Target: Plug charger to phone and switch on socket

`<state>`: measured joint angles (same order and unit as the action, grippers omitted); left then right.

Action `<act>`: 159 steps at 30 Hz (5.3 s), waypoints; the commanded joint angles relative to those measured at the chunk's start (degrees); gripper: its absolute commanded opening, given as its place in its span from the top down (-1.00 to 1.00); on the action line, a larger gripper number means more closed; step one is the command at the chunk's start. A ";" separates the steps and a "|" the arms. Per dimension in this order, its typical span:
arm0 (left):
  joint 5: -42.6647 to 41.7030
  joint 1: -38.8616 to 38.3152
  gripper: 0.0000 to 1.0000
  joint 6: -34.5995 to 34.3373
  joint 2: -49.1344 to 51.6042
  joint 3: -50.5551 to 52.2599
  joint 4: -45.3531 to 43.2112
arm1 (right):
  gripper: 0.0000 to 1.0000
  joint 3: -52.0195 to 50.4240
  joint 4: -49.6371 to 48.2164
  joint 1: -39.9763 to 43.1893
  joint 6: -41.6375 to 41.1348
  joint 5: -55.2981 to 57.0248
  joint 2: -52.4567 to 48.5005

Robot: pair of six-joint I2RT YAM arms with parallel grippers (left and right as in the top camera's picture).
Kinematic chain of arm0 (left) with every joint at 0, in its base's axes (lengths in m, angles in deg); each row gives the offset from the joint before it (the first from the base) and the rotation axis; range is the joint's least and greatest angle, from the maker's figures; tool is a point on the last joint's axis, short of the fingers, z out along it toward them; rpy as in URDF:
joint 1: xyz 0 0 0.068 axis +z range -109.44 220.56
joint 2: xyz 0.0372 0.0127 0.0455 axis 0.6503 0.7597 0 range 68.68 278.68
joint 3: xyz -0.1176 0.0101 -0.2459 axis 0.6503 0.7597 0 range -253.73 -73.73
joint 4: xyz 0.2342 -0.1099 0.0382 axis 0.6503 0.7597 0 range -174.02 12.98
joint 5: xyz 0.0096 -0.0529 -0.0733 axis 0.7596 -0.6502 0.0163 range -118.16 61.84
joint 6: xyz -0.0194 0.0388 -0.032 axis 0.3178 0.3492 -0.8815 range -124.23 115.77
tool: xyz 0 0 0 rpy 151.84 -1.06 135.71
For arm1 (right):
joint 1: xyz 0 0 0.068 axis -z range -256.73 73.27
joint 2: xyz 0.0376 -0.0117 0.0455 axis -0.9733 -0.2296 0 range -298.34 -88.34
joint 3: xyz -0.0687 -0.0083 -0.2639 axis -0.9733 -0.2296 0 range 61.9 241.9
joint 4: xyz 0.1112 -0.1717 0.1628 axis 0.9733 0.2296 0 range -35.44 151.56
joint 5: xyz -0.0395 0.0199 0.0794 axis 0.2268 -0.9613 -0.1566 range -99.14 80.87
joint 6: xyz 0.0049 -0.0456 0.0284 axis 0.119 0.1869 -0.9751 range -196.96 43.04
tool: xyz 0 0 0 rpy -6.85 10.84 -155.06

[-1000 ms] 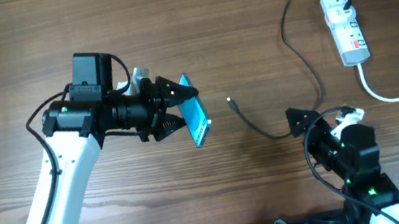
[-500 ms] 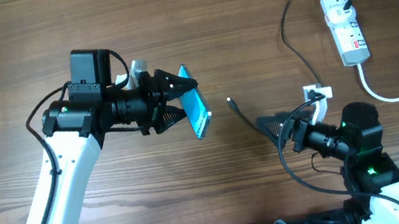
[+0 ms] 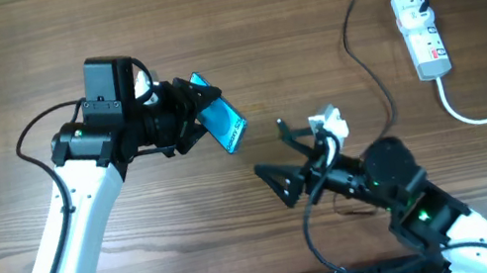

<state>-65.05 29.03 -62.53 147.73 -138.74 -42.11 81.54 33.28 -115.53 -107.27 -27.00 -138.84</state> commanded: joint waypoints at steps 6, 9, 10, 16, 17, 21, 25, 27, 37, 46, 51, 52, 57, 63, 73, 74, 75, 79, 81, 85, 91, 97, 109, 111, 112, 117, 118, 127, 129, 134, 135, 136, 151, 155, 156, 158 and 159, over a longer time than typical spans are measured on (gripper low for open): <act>0.44 0.07 0.29 -0.68 -1.31 -1.53 -0.37 | -0.97 9.07 -15.04 -1.92 -2.93 0.42 -22.51; 0.63 0.07 0.29 -0.68 -1.31 -1.53 -0.37 | -0.89 13.66 -16.22 -2.84 -3.04 0.50 -26.53; 0.79 0.07 0.29 -0.68 -1.31 -1.53 -0.37 | -0.86 14.27 -16.76 -3.32 -3.17 1.75 -26.82; 1.29 0.07 0.28 -0.68 -1.31 -1.53 -0.37 | -0.71 14.93 -17.31 -5.97 -4.70 7.80 -27.89; 1.40 0.07 0.28 -0.68 -1.31 -1.53 -0.37 | -0.67 15.56 -17.31 -6.25 -4.83 8.02 -28.79; 1.40 0.00 0.28 -0.66 -1.31 -1.53 -0.35 | -0.56 16.96 -18.93 -6.36 -6.27 8.00 -32.20; 1.38 0.02 0.28 -0.66 -1.31 -1.53 -0.33 | -0.36 17.55 -19.21 -6.34 -5.88 8.15 -32.41; 1.40 0.02 0.28 -0.66 -1.31 -1.53 -0.02 | -0.04 17.55 -19.19 -6.34 -5.97 8.94 -32.57; 1.40 0.02 0.28 -0.68 -1.31 -1.53 0.28 | 0.27 17.55 -19.17 -6.36 -9.38 8.90 -32.57; 1.42 0.02 0.30 -0.68 -1.31 -1.53 0.31 | 0.56 17.55 -18.53 -6.36 -11.93 8.46 -32.54; 1.42 0.02 0.30 -0.68 -1.31 -1.53 0.31 | 0.73 17.55 -18.51 -6.36 -11.93 7.96 -32.54; 1.42 0.02 0.30 -0.68 -1.31 -1.53 0.31 | 0.74 17.55 -18.53 -6.34 -11.93 7.74 -32.54; 1.42 0.02 0.24 -0.68 -1.31 -1.53 0.33 | 0.85 17.55 -18.53 -6.34 -11.89 7.74 -32.54; 1.42 0.02 -0.05 -0.66 -1.31 -1.53 0.33 | 0.88 17.55 -18.69 -6.34 -13.09 7.78 -32.52; 1.42 0.02 -0.41 -0.63 -1.31 -1.53 0.35 | 0.91 17.55 -23.10 -6.34 -26.67 4.42 -31.65; 1.42 0.02 -0.42 -0.63 -1.31 -1.53 0.35 | 0.91 17.55 -23.61 -6.34 -28.59 4.31 -31.58; 1.42 0.02 -0.43 -0.63 -1.31 -1.53 0.35 | 0.91 17.55 -23.71 -6.34 -29.79 4.35 -31.56; 1.42 0.02 -0.49 -0.63 -1.31 -1.53 0.35 | 0.91 17.55 -22.86 -5.01 -39.01 4.83 -31.56; 1.42 0.02 -0.57 -0.42 -1.31 -1.53 0.35 | 0.91 17.53 -20.17 -3.45 -47.80 5.77 -31.56; 2.40 0.02 -0.86 2.80 -1.31 -1.53 0.85 | 0.91 17.53 -8.61 0.44 -64.87 5.81 -31.58; 10.01 0.22 -1.00 11.28 -1.38 -1.53 2.16 | 0.91 17.53 -5.99 2.16 -69.61 0.15 -31.58; 9.51 3.45 -1.00 21.66 -6.82 -1.70 2.01 | 0.91 17.53 -6.91 2.14 -86.05 -7.74 -31.58; 4.26 3.54 -0.75 -2.91 -12.50 1.55 6.51 | 0.91 17.53 -17.53 2.14 -88.37 -4.92 -31.58; 2.54 3.54 -0.71 -6.27 -12.50 2.19 4.68 | 0.91 17.53 -17.70 2.14 -88.35 -3.28 -31.58; 2.14 3.54 -0.71 -6.75 -12.50 2.27 3.87 | 0.91 17.53 -17.81 2.14 -88.35 -3.32 -31.58; 2.21 3.04 -0.61 -7.13 -11.50 2.56 2.27 | 0.91 17.53 -21.81 2.03 -88.35 -3.89 -31.58; 2.27 2.64 -0.58 -7.10 -10.71 2.58 1.57 | 0.91 17.53 -23.54 2.03 -88.35 -4.04 -31.58; 2.21 1.29 0.10 -9.73 -5.09 3.23 -8.52 | 0.91 17.53 -24.52 2.03 -88.39 -4.59 -31.58; 2.19 1.29 0.17 -9.73 -5.09 3.23 -9.49 | 0.91 17.53 -24.39 2.03 -88.39 -3.96 -31.58; 2.60 0.46 0.30 -9.68 -4.96 3.26 -13.03 | 0.91 17.53 -24.59 2.03 -88.39 -3.96 -31.58; 2.93 0.09 0.31 -9.68 -4.76 3.26 -13.00 | 0.91 17.53 -24.59 2.03 -88.39 -3.96 -31.58; 3.28 -0.24 0.31 -9.68 -4.66 3.28 -13.00 | 0.91 17.53 -24.63 2.03 -88.39 -3.98 -31.58; 4.81 -1.86 0.92 -9.73 -3.91 3.30 -13.03 | 0.91 17.53 -25.00 2.03 -88.37 -3.93 -31.58; 4.90 -1.81 0.92 -9.70 -3.91 3.30 -13.03 | 0.73 17.53 -23.41 2.03 -88.37 -3.98 -31.58; 5.92 -1.81 0.91 -9.66 -3.91 3.30 -12.94 | 0.69 17.53 -22.64 2.03 -88.35 -4.11 -31.58; 8.09 -1.81 0.92 -9.66 -3.91 3.30 -12.81 | 0.60 17.53 -20.98 2.03 -88.35 -5.03 -31.58; 9.22 -1.81 0.92 -9.42 -3.91 3.30 -12.79 | 0.54 17.53 -20.48 2.03 -88.35 -5.40 -31.58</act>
<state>-59.19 27.42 -73.40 143.79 -135.77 -54.35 98.07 11.90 -113.37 -196.44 -30.54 -171.32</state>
